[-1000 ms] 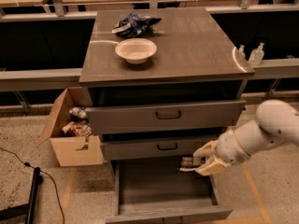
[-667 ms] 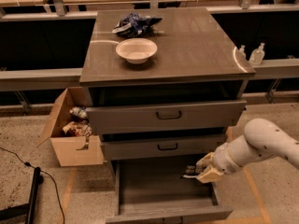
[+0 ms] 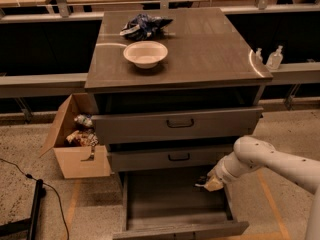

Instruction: Place rxbar chocolate into bottom drawer

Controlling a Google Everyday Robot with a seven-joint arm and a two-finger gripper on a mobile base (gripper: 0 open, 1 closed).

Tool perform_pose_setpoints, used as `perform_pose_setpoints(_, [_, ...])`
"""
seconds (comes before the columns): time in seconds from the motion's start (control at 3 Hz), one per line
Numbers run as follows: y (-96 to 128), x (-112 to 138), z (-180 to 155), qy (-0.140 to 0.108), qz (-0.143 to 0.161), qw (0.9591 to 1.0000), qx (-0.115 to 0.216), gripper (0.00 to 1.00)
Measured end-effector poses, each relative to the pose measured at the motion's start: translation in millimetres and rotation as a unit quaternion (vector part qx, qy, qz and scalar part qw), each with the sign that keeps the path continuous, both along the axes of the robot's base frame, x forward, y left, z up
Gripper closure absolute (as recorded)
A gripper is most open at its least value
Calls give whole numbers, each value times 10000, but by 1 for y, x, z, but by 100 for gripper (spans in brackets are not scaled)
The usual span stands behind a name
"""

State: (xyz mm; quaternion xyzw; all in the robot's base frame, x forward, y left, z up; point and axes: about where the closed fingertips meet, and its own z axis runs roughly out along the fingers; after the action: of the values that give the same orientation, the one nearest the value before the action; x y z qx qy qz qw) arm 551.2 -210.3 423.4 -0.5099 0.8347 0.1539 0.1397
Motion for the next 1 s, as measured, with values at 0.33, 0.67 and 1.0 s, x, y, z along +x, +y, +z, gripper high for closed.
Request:
perform_pose_setpoints(0.33, [0,-1,0,-1,2,10000,6,100])
perform_pose_setpoints(0.67, [10,4,-18,-26,-225,9997,81,100])
perform_pose_setpoints(1.0, [42,25,-65,-262,-622,9971,337,100])
